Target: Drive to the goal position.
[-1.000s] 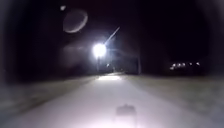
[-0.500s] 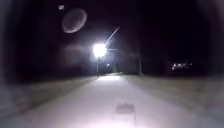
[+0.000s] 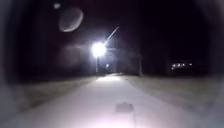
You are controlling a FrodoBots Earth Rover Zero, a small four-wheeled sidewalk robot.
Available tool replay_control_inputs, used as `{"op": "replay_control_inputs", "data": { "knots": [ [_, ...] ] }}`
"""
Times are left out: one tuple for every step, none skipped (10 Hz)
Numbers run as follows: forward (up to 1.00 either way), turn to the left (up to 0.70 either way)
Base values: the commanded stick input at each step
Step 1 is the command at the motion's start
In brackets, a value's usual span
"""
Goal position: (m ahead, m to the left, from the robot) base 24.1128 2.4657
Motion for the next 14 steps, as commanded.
{"op": "replay_control_inputs", "data": {
  "knots": [
    [0.7, 0.0],
    [0.7, 0.0],
    [0.7, 0.0],
    [0.7, 0.0],
    [0.7, 0.0],
    [0.7, 0.0],
    [0.7, 0.0],
    [0.7, 0.0],
    [0.7, 0.0],
    [0.7, 0.0],
    [0.7, 0.0],
    [0.7, 0.0],
    [0.7, 0.0],
    [0.7, 0.0]
  ]
}}
